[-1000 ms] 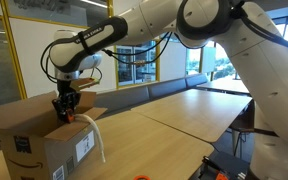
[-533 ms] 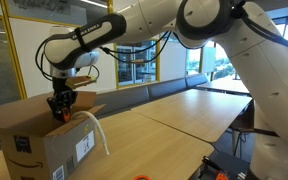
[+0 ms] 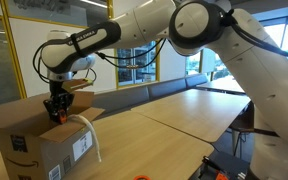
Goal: Put all the objects on the table into the box.
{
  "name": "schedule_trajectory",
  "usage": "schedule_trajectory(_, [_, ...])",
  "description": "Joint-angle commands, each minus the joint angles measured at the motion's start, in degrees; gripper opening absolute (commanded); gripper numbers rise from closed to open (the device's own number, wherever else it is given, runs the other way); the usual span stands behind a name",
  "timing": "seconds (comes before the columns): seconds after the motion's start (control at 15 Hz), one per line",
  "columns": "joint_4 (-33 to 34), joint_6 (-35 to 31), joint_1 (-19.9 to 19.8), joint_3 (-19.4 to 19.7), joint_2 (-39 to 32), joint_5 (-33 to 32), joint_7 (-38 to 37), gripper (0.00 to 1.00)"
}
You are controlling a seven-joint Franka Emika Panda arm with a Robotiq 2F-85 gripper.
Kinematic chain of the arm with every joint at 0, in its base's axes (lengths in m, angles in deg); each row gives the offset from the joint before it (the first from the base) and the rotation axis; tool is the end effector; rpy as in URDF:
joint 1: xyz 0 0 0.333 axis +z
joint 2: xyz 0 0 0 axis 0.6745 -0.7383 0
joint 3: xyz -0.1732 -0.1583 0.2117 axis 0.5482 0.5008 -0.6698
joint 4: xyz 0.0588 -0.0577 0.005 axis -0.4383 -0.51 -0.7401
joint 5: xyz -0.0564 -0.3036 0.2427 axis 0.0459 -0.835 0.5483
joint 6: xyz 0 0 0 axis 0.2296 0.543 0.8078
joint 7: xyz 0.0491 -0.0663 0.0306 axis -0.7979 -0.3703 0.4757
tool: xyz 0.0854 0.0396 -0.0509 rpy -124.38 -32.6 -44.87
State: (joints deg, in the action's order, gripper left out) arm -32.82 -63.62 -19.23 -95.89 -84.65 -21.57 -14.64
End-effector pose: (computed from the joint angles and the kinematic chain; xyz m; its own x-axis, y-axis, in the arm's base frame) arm 0.6469 0.3820 0.4008 0.8029 0.5591 0.2066 0.5650 -0.8244 0.0352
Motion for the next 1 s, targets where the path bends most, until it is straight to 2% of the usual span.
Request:
schedule_trajectory(0.0, [8.6,2.3,1.4,0.2,-5.8,0.0,-0.2,0.15])
schedule_trajectory(0.8, [21.6,6.2,4.7,1.3,-13.8,-0.2,0.0,0.15])
schedule_trajectory(0.87, [22.9,7.0,4.8,1.9,-15.0,-0.4,-0.6,0.6])
schedule_trajectory(0.93, [24.2,8.1,4.7,2.0,-16.1,-0.2,-0.5,0.64])
